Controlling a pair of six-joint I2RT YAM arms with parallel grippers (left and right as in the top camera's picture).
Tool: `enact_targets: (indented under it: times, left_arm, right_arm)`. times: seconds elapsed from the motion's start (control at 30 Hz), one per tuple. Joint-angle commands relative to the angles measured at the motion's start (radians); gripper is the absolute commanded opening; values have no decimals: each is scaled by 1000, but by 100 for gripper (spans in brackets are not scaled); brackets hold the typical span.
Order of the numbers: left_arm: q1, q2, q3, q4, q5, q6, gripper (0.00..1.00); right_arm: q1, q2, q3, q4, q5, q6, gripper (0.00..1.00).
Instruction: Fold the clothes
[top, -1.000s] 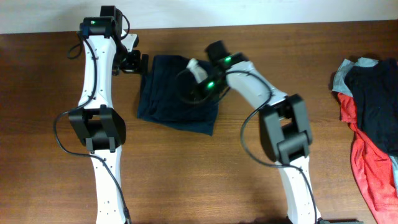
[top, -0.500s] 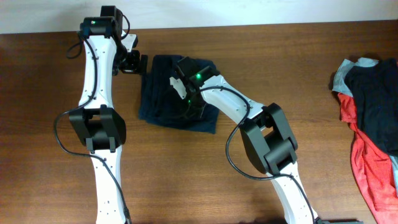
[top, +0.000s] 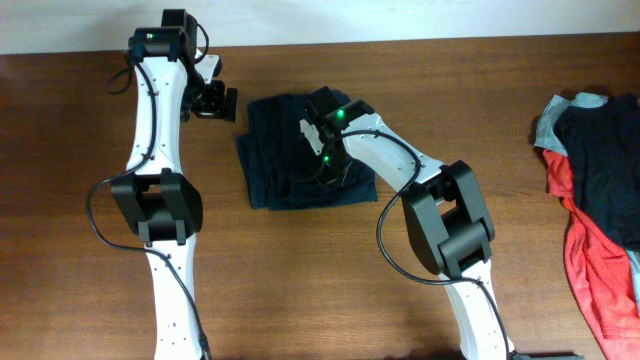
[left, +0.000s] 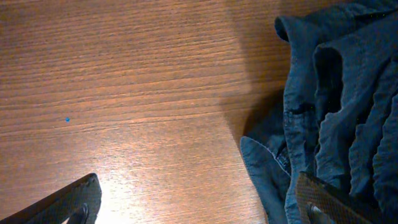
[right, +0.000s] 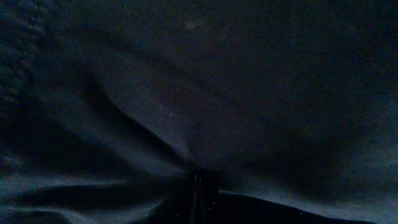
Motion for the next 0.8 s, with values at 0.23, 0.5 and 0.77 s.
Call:
enact_targets:
  times: [0.23,0.5,0.77]
  left_arm:
    - [3,-5,3,2,-14,-13,99]
    - [3,-5,3,2,-14,-13,99]
    - [3,-5,3,2,-14,-13,99]
  right_arm:
    - [-29,-85,191,-45,-250,-21,4]
    - [-88,-95,311,101,-40,-21,4]
    - [-112,-1,285,224,-22,16,4]
